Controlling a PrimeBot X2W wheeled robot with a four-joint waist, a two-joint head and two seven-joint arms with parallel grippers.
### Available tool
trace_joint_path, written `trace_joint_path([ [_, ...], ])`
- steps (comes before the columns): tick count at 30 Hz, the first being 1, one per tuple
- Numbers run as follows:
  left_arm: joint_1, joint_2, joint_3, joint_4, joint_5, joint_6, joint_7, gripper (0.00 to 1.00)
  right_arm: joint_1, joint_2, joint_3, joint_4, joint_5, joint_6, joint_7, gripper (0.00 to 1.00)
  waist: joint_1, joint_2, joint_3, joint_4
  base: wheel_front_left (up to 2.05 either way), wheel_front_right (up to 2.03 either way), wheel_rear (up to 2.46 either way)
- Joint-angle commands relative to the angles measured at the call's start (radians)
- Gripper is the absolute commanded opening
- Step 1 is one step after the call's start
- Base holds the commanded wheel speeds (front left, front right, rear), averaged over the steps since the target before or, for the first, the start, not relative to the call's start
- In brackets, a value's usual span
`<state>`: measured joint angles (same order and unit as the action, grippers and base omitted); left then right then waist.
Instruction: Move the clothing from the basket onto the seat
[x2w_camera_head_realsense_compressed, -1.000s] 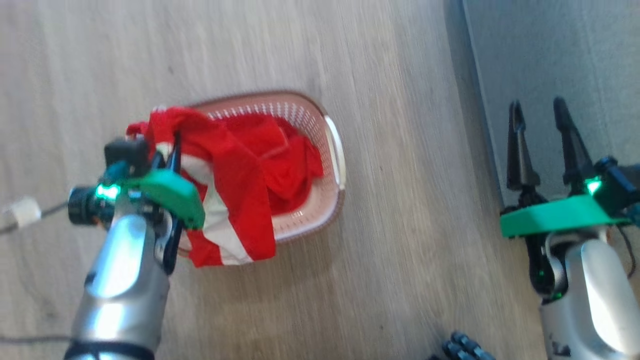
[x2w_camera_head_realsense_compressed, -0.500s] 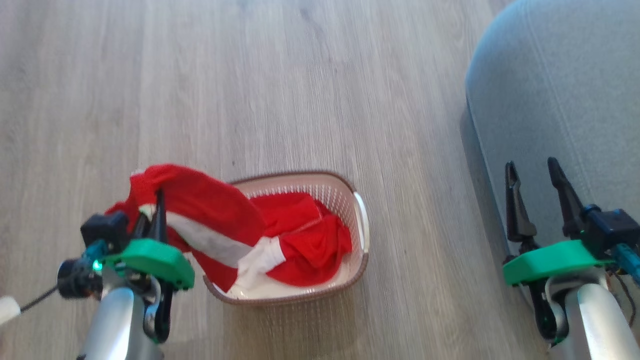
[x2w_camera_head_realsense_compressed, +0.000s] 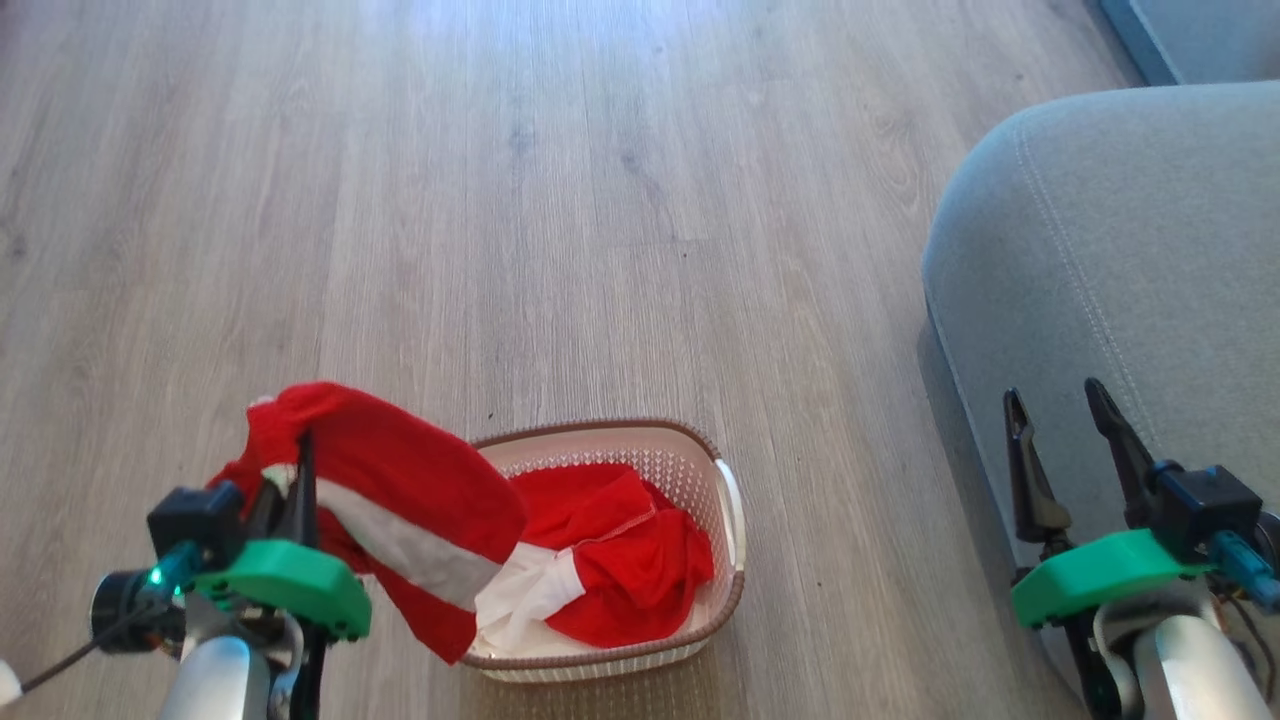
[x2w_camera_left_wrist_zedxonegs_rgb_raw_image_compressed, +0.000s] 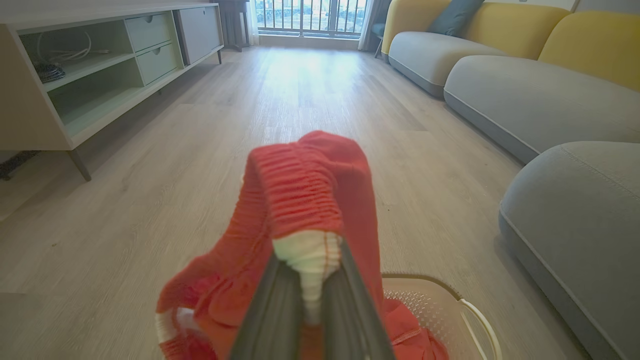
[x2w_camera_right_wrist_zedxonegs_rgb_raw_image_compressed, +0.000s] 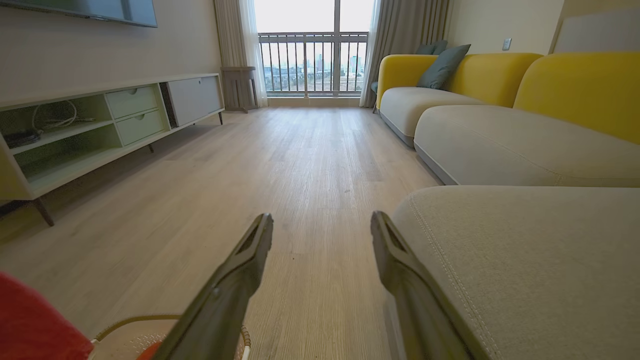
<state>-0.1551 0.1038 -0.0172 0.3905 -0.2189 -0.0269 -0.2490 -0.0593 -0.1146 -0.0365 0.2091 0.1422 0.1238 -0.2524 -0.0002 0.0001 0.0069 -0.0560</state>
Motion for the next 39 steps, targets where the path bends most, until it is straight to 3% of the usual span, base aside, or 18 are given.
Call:
trace_joint_path([
  [1, -0.023, 0.031, 0.036, -0.048, 0.008, 0.005, -0.012, 0.00, -0.012, -0.020, 0.017, -0.034, -0.002, 0.007, -0.009, 1.00, 0.0002, -0.0001, -0.003, 0.000, 0.00, 0.00, 0.00],
  [19, -0.020, 0.045, 0.012, -0.086, 0.003, 0.011, -0.003, 0.01, -0.019, -0.018, 0.027, -0.034, -0.003, 0.007, -0.009, 1.00, 0.0002, -0.0001, -0.004, 0.006, 0.00, 0.00, 0.00],
  [24, -0.027, 0.044, -0.004, -0.103, 0.004, 0.005, -0.001, 0.06, -0.020, -0.019, 0.052, -0.035, 0.004, 0.007, -0.009, 1.00, 0.0002, -0.0001, 0.001, 0.010, 0.00, 0.00, 0.00],
  [31, -0.045, 0.025, -0.081, -0.160, 0.016, -0.031, 0.017, 0.08, -0.059, -0.070, 0.234, -0.042, 0.077, 0.007, -0.009, 1.00, 0.0002, -0.0001, 0.000, 0.012, 0.00, 0.00, 0.00],
  [39, -0.079, -0.019, -0.254, -0.259, 0.028, -0.075, 0.056, 0.00, -0.167, -0.151, 0.490, -0.048, 0.186, 0.007, -0.009, 1.00, 0.0002, -0.0001, -0.006, 0.018, 0.00, 0.00, 0.00],
])
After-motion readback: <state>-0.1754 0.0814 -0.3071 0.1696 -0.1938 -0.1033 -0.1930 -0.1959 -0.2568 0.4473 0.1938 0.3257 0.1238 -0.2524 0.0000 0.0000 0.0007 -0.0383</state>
